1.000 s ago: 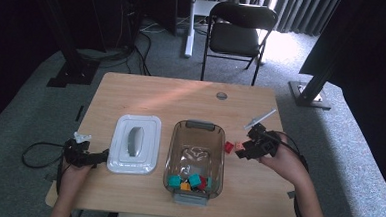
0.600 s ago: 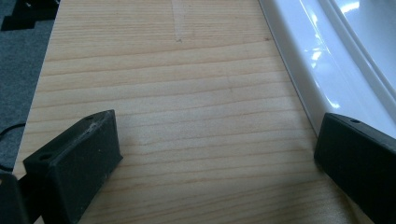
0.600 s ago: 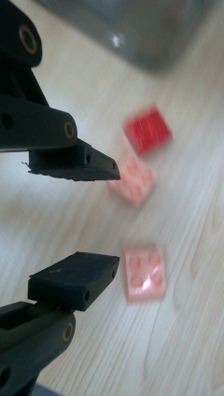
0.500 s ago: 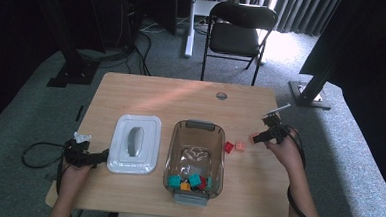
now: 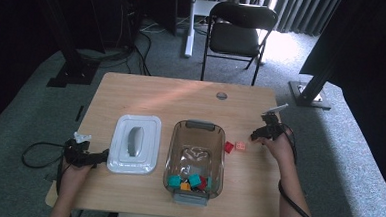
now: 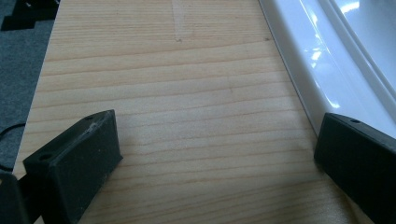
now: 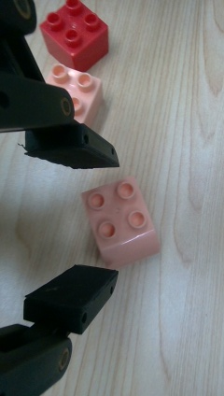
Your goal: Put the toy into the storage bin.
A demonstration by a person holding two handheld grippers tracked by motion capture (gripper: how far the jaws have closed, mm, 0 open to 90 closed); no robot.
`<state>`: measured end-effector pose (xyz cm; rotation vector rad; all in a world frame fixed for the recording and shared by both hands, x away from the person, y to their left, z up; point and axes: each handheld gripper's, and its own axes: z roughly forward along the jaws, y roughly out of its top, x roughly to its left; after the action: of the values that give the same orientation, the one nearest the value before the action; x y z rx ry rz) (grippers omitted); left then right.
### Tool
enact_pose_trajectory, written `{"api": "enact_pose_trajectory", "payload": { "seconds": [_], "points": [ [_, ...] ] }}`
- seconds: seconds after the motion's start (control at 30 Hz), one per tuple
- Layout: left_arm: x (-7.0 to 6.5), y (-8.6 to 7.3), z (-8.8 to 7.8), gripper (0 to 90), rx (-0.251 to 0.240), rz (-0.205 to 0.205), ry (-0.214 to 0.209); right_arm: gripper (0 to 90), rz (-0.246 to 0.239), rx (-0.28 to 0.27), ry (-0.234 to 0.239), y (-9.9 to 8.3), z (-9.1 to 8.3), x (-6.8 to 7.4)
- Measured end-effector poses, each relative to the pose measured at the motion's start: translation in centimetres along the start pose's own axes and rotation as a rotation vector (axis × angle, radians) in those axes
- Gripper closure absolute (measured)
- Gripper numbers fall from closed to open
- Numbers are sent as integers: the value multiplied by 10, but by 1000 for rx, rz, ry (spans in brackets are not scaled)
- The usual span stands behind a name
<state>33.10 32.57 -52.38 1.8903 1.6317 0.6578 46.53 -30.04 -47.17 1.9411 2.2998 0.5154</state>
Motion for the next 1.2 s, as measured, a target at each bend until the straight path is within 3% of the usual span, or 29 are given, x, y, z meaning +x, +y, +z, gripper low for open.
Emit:
{"api": "enact_pose_trajectory", "payload": {
  "seconds": [0.13, 0.2, 0.23, 0.3, 0.5, 0.77, 0.93, 1.03, 1.2],
  "points": [
    [0, 0, 0, 8, 1, 1, 0, 393, -9, 8, -15, 3, 7, 2],
    [0, 0, 0, 8, 1, 1, 0, 408, -32, 1, -5, 4, 8, 4],
    [0, 0, 0, 8, 1, 1, 0, 405, -80, 3, -27, 5, 10, 8],
    [0, 0, 0, 8, 1, 1, 0, 406, -108, 9, -19, 8, 13, 12],
    [0, 0, 0, 8, 1, 1, -1, 442, -138, 34, -1, 10, 15, 17],
    [0, 0, 0, 8, 0, 0, 0, 449, -100, 48, -70, 10, 7, 12],
    [0, 0, 0, 8, 1, 1, 0, 448, -91, 97, -110, 7, 8, 4],
    [0, 0, 0, 8, 1, 1, -1, 438, -60, 86, -141, 4, 8, -4],
    [0, 0, 0, 8, 0, 0, 0, 398, 0, 38, -80, 5, 2, -6]
  ]
}}
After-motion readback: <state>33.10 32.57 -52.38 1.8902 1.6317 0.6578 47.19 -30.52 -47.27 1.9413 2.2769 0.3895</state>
